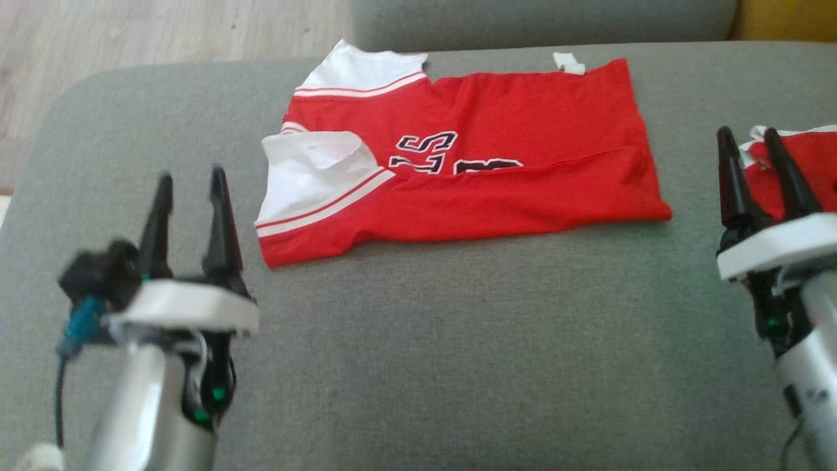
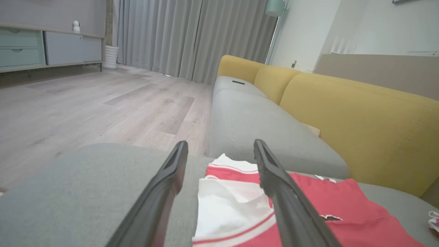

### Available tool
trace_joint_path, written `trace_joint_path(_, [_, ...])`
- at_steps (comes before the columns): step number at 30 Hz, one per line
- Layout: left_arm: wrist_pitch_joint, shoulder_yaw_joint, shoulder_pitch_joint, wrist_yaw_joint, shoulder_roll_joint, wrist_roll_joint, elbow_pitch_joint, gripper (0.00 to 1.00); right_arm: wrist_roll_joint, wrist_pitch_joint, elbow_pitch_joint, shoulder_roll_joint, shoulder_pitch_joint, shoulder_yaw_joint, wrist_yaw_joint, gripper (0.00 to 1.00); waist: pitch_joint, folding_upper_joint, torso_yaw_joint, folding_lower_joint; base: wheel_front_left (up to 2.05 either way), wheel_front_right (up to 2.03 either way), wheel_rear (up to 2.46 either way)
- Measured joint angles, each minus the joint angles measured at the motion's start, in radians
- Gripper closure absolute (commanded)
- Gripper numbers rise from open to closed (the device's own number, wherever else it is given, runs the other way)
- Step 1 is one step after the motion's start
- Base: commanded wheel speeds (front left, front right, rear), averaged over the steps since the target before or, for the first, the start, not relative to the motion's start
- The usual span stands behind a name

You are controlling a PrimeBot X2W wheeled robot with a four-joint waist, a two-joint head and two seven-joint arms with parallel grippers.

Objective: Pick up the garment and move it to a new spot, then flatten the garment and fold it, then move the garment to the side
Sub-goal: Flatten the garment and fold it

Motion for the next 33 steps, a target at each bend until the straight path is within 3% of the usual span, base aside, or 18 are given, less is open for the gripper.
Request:
trace_joint_path(5, [0.000, 0.044, 0.089, -0.037, -0.050, 0.068, 0.022, 0.00, -0.170, -0.003, -0.108, 0.157, 0.165, -0.225, 0.000, 0.00, -0.015, 0.0000, -0.023, 0.0000, 0.00, 0.00, 0.00])
trace_joint_path(10, [0.000, 0.057, 0.109, -0.053, -0.066, 0.112, 0.111, 0.00, -0.279, -0.003, -0.165, 0.272, 0.274, -0.295, 0.000, 0.00, 0.000, 0.0000, -0.043, 0.0000, 0.00, 0.00, 0.00])
trace_joint_path(18, [0.001, 0.049, 0.016, -0.072, -0.068, 0.164, 0.361, 0.00, -0.351, -0.002, -0.226, 0.290, 0.241, -0.309, 0.000, 0.00, 0.054, 0.0000, -0.077, 0.0000, 0.00, 0.00, 0.00])
trace_joint_path(26, [0.017, 0.052, -0.163, -0.049, -0.045, 0.174, 0.607, 0.00, -0.365, 0.020, -0.261, 0.289, 0.204, -0.281, 0.000, 0.00, 0.120, 0.0000, -0.118, 0.0000, 0.00, 0.00, 0.00])
trace_joint_path(32, [0.018, 0.037, -0.231, -0.054, -0.034, 0.190, 0.693, 0.00, -0.365, 0.027, -0.268, 0.287, 0.199, -0.281, 0.000, 0.00, 0.140, 0.0000, -0.129, 0.0000, 0.00, 0.00, 0.00])
trace_joint_path(33, [0.018, 0.033, -0.244, -0.058, -0.033, 0.191, 0.704, 0.69, -0.365, 0.035, -0.267, 0.286, 0.199, -0.283, 0.000, 0.00, 0.141, 0.0000, -0.126, 0.0000, 0.00, 0.00, 0.00])
